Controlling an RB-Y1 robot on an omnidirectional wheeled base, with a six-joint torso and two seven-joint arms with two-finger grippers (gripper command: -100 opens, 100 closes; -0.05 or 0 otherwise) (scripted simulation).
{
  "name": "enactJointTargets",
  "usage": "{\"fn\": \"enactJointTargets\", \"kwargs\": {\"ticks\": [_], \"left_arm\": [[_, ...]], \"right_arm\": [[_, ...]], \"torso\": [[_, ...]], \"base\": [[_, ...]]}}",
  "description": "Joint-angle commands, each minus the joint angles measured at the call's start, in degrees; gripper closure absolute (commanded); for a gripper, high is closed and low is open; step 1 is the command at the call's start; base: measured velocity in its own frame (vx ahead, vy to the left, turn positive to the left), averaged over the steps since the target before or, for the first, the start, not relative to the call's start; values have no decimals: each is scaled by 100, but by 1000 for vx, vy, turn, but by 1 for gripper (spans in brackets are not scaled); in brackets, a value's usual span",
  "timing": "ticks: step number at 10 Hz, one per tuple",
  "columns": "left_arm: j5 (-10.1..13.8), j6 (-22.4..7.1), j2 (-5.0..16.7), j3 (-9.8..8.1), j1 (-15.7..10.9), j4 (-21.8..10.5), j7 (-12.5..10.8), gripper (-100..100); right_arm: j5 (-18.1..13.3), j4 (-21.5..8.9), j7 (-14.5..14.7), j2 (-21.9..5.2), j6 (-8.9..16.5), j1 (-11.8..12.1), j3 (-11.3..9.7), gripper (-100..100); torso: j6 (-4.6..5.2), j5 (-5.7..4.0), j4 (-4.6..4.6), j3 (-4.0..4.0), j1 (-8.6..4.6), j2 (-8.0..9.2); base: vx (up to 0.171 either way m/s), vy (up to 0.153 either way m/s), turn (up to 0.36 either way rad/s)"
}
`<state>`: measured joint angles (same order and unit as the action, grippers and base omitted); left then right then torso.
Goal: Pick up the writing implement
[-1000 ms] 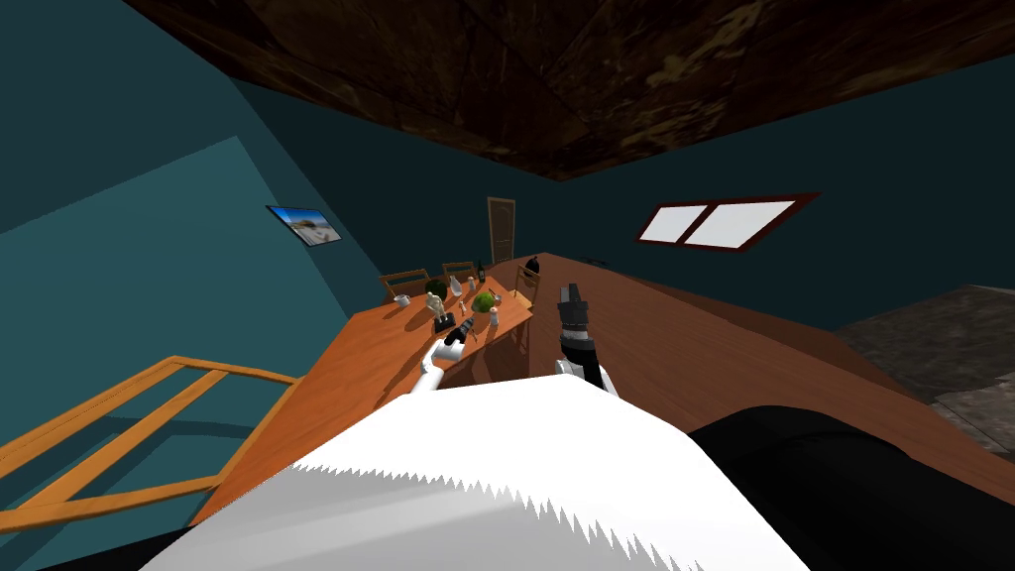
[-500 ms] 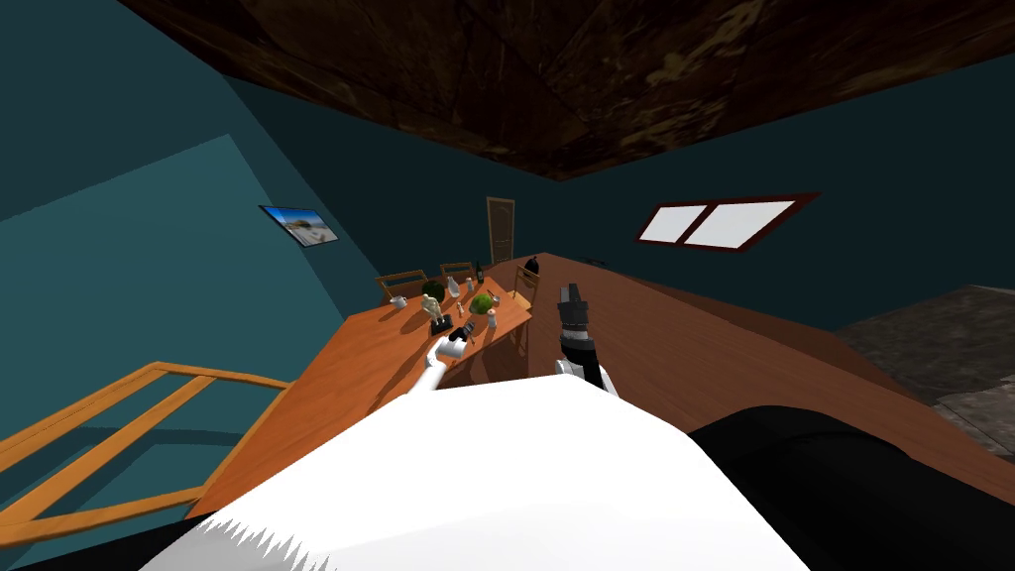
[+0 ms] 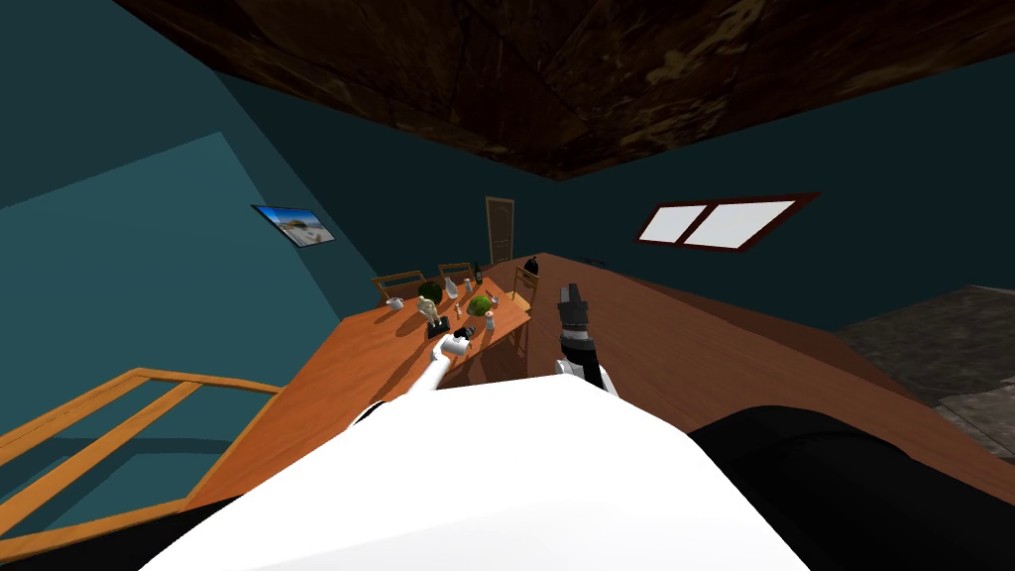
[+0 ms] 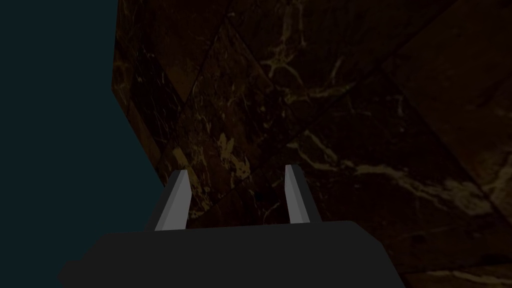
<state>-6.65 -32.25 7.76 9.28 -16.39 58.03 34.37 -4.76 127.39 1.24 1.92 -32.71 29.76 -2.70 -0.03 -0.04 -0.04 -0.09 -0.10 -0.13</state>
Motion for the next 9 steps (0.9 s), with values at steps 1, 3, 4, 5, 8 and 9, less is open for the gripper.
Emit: {"fn": "enactJointTargets", "kwargs": {"ticks": [1, 3, 4, 5, 8, 9], "left_arm": [[13, -260, 14, 33, -84, -195, 101, -100], [10, -406, 15, 49, -200, -404, 167, -100], [8, -539, 18, 63, -306, -595, 228, -100], [6, -660, 20, 76, -402, -748, 283, -100], [2, -857, 25, 97, -559, -1045, 373, -100], [0, -989, 30, 112, -664, -1229, 435, -100]], "right_arm": [[0, 0, 0, 0, 0, 0, 0, 0], [0, 0, 0, 0, 0, 0, 0, 0], [0, 0, 0, 0, 0, 0, 0, 0], [0, 0, 0, 0, 0, 0, 0, 0], [0, 0, 0, 0, 0, 0, 0, 0], [0, 0, 0, 0, 0, 0, 0, 0]], "torso": [[0, 0, 0, 0, 0, 0], [-1, 1, 2, 4, 7, 7], [0, 1, 2, 4, 6, 6], [-1, 1, 1, 3, 5, 4], [0, 1, 2, 4, 3, 7], [0, 1, 2, 4, 4, 7]], "base": [[27, -18, -4], [21, -12, -3], [33, -20, -5], [38, -27, -2], [22, -21, -3], [35, -22, -8]]}}
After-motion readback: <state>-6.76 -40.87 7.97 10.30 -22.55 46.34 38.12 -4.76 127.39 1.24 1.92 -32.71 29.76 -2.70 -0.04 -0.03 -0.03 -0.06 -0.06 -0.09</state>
